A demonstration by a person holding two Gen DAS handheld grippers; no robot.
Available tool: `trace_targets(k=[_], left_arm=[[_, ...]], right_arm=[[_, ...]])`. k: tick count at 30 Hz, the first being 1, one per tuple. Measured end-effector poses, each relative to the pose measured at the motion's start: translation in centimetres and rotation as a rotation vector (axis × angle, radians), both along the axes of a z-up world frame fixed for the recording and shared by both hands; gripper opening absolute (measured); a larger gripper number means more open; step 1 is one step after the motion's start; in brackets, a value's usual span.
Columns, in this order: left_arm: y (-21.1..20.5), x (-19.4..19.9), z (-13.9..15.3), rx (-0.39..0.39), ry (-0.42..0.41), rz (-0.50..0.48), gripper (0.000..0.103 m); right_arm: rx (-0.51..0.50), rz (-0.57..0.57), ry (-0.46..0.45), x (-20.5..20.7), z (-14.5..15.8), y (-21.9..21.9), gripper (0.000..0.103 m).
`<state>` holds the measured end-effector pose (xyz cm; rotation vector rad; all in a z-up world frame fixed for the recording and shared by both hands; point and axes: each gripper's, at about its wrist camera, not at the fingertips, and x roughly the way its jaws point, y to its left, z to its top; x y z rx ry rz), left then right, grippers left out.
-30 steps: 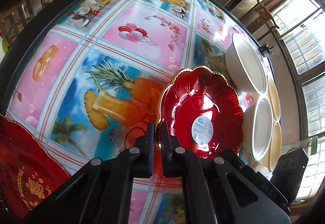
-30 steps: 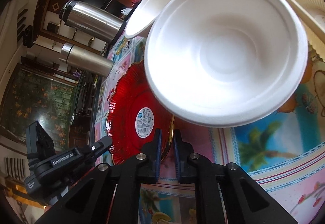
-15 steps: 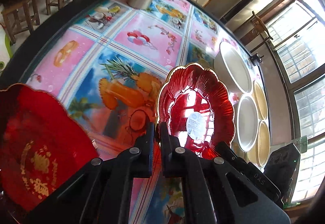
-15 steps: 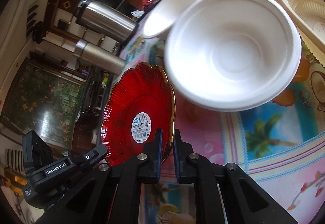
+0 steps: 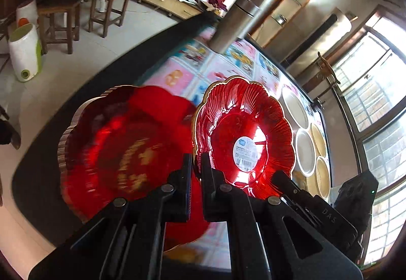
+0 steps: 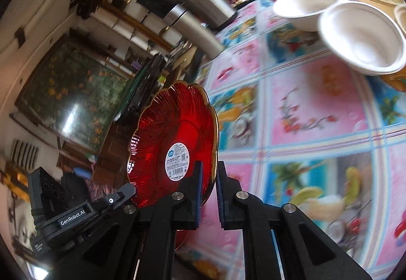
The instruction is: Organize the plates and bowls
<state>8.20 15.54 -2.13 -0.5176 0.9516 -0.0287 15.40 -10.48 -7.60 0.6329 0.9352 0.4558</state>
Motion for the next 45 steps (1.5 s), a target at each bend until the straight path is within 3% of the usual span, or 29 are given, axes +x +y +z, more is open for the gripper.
trace_targets(k=[5, 10, 15, 21, 22, 27, 31, 34, 36, 38, 40, 41, 43, 45], left_arm=[[3.8, -2.6, -1.1, 0.066, 0.014, 0.072, 0.005], [6.0, -2.9, -3.3, 0.084, 0.072, 0.105, 0.005], [6.2, -2.0, -4.9, 0.108, 0.116, 0.094, 0.006], [5.0, -1.7, -4.5, 0.233, 0.113, 0.094, 0.006], [5.0, -1.8, -4.2, 0.257, 0.103, 0.097, 0.006], [5.1, -3.1, -2.2, 0.400, 0.051, 0.154, 0.007], [5.6, -4.0, -1.2, 0.379, 0.022, 0.170, 0.007], [5.1, -4.9, -0.3, 0.367, 0.001, 0.155, 0.007], [4.1, -5.2, 0.3, 0.351, -0.018, 0.136, 0.007], [2.7, -5.3, 0.8, 0.341, -0.040, 0.105, 0.007], [0.1, -5.0, 1.1, 0.339, -0.063, 0.047, 0.014], [-0.8, -5.0, 1.3, 0.339, -0.071, 0.022, 0.026], [-3.7, -4.9, 1.5, 0.340, -0.092, -0.058, 0.059], [-7.1, -4.7, 1.5, 0.336, -0.114, -0.156, 0.063]], right_arm=[[-0.086, 0.090, 0.005, -1.7, -0.2, 6.0, 0.010], [-0.192, 0.135, 0.014, -2.7, -1.1, 10.3, 0.010], [-0.261, 0.126, 0.043, -2.4, -2.5, 11.8, 0.011], [-0.354, 0.132, 0.024, -2.4, -2.5, 12.6, 0.016], [-0.375, 0.126, 0.003, -2.5, -2.2, 12.7, 0.017], [-0.473, 0.120, -0.107, -3.1, -0.3, 13.1, 0.044], [-0.583, 0.173, -0.286, -4.8, 2.9, 13.5, 0.048], [-0.553, 0.084, -0.401, -6.1, 5.4, 10.3, 0.058], [-0.510, 0.012, -0.445, -7.0, 6.3, 7.2, 0.072], [-0.488, -0.039, -0.444, -7.9, 6.4, 4.3, 0.074], [-0.477, -0.059, -0.409, -8.4, 5.6, 1.4, 0.074], [-0.478, -0.069, -0.387, -8.6, 5.1, 0.0, 0.074], [-0.470, -0.106, -0.337, -9.1, 3.9, -3.1, 0.074], [-0.448, -0.150, -0.294, -9.6, 3.2, -6.7, 0.074]])
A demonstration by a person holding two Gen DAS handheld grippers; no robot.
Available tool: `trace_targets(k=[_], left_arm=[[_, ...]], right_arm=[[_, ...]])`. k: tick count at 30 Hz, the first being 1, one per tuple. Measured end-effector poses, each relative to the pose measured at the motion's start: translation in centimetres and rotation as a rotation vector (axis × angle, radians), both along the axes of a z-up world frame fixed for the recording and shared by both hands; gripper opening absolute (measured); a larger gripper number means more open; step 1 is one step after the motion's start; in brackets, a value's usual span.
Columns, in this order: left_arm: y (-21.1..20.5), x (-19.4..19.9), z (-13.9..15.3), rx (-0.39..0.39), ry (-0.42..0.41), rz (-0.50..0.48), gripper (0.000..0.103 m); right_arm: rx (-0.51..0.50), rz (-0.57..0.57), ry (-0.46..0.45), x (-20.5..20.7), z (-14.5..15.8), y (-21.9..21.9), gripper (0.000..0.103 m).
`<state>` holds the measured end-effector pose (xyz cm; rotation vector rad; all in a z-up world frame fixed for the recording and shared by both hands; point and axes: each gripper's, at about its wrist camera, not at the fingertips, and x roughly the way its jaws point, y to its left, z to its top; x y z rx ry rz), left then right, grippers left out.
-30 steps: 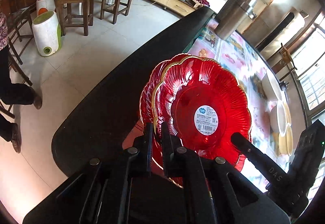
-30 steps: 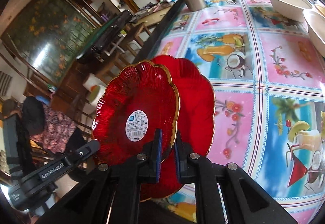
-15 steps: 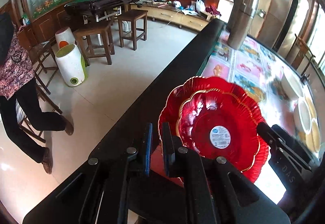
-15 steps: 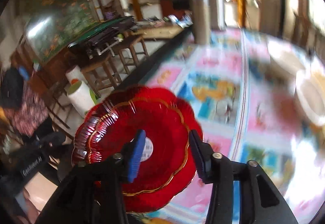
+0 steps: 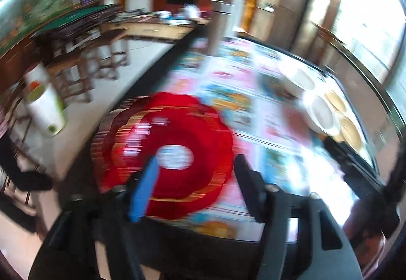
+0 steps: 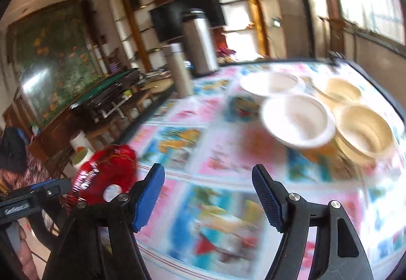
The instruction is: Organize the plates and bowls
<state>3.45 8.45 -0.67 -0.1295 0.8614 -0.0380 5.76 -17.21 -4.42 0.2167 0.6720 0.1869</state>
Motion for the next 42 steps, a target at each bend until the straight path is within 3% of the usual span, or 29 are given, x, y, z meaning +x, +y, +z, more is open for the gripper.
trace_targets(k=[4, 6, 14, 18, 25, 28, 32, 37, 42], left_arm=[[-5.7, 0.8, -0.9, -0.011, 0.048, -0.163, 0.063], [-8.4, 1.7, -2.1, -0.053, 0.111, -0.237, 0.063], [-17.5, 5.5, -4.3, -0.188, 0.301, -0.383, 0.063], [-22.3, 8.0, -4.4, -0.243, 0.382, -0.423, 0.063], [-28.1, 12.9, -5.6, -0.418, 0.552, -0.365, 0.063], [-29.3, 14.6, -5.2, -0.439, 0.532, -0.317, 0.063], [-30.1, 16.8, -5.0, -0.478, 0.512, -0.257, 0.063], [-31.9, 17.7, -6.3, -0.514, 0.528, -0.253, 0.063], [-33.0, 17.8, -7.1, -0.520, 0.514, -0.248, 0.063]], right_arm=[[0.041, -0.098, 0.040, -1.3, -1.2, -6.7, 0.074], [0.044, -0.150, 0.047, -2.1, -1.6, -9.6, 0.074], [0.180, -0.381, 0.060, -3.6, -2.2, -22.8, 0.074], [0.216, -0.429, 0.078, -2.5, -2.4, -26.7, 0.075], [0.309, -0.449, 0.118, 1.3, -3.1, -30.2, 0.075], [0.401, -0.462, 0.124, 2.1, -4.0, -31.6, 0.075], [0.425, -0.486, 0.126, 2.7, -4.9, -32.4, 0.074], [0.546, -0.415, 0.192, 4.1, -6.9, -32.8, 0.071], [0.622, -0.393, 0.196, 4.5, -7.6, -32.7, 0.071]])
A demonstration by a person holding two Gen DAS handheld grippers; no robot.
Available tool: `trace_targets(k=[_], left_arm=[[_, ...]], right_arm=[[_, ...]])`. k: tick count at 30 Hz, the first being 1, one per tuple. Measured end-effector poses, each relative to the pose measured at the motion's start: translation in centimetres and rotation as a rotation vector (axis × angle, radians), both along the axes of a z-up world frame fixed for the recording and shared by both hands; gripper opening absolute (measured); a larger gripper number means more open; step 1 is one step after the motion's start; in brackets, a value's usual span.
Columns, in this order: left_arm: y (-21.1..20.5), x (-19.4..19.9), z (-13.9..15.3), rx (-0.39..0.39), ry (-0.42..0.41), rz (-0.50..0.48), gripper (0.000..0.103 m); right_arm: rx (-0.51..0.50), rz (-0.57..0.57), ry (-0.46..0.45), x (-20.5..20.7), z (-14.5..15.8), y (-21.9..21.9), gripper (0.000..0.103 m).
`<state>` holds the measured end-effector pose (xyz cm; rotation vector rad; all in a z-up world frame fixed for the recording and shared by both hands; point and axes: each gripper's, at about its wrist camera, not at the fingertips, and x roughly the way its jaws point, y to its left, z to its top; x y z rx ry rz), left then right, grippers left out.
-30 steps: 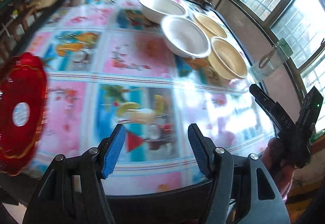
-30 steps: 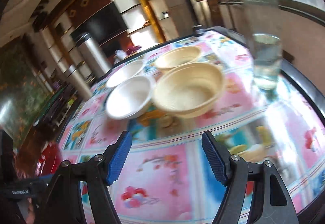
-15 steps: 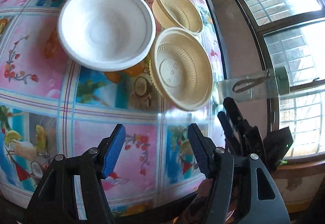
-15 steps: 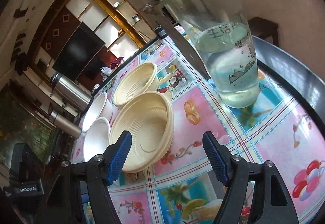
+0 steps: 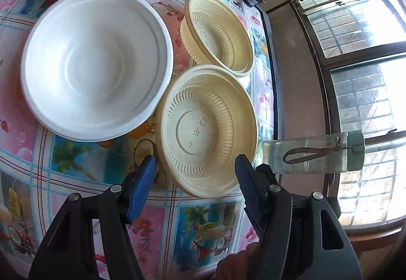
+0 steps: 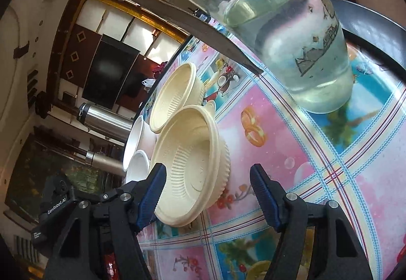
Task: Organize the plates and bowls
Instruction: 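Reach both tools to the beige plastic bowl and close on its rim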
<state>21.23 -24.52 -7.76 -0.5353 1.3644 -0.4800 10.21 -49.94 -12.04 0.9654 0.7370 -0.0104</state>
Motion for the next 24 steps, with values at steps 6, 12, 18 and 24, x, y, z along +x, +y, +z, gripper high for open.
trace_targets(k=[6, 12, 18, 24], left_arm=[[-0.6, 0.2, 0.0, 0.016, -0.050, 0.004, 0.062], [-0.6, 0.3, -0.9, 0.016, -0.047, 0.013, 0.048], [-0.3, 0.3, -1.6, 0.047, -0.055, 0.021, 0.022], [0.2, -0.3, -1.6, 0.066, -0.070, 0.017, 0.008]], right_arm=[[0.045, -0.026, 0.004, -0.1, -0.8, -0.5, 0.067], [0.054, -0.059, 0.042, 0.5, -1.7, -0.8, 0.052], [0.028, -0.047, 0.083, 1.3, -2.5, -0.3, 0.010], [0.025, -0.069, 0.054, 0.7, -2.1, -0.3, 0.010]])
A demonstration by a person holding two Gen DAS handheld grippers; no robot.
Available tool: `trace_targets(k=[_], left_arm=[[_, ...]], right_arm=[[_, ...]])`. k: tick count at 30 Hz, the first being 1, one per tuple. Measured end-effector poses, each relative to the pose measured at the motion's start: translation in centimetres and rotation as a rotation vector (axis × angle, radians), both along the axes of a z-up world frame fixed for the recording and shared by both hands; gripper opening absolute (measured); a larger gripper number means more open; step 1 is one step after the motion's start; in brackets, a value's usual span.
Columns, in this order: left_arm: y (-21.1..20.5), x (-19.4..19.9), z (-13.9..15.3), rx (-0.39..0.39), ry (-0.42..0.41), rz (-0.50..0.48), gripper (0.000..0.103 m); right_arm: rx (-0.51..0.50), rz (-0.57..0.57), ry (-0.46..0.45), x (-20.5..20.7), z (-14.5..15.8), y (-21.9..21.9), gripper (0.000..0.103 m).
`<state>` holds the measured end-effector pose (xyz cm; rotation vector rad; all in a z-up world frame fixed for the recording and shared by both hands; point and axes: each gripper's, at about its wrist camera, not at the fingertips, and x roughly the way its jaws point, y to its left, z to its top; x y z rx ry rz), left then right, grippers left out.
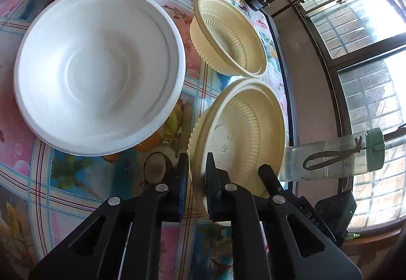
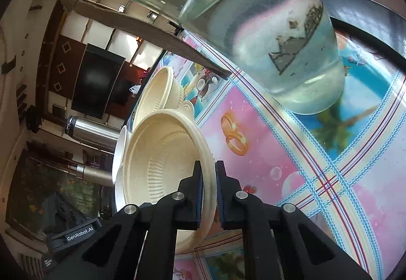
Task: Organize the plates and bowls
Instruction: 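Reach both tools to the beige plastic bowl and close on its rim, then carry the beige bowl onto the red plate stack and open both tools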
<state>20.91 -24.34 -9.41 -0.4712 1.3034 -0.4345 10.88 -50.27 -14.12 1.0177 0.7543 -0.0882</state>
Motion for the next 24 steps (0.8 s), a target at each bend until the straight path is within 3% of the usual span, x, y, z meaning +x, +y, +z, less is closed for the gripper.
trace_targets(k=[12, 24], left_arm=[[4.1, -4.1, -0.3, 0.005, 0.012, 0.002, 0.008], [14.1, -9.8, -0.2, 0.038, -0.023, 0.070, 0.009]], right_arm=[[-0.004, 0.101, -0.036, -1.2, 0.2, 2.6, 0.011], [-0.091, 0.262, -0.136, -3.3, 0.7, 12.5, 0.012]])
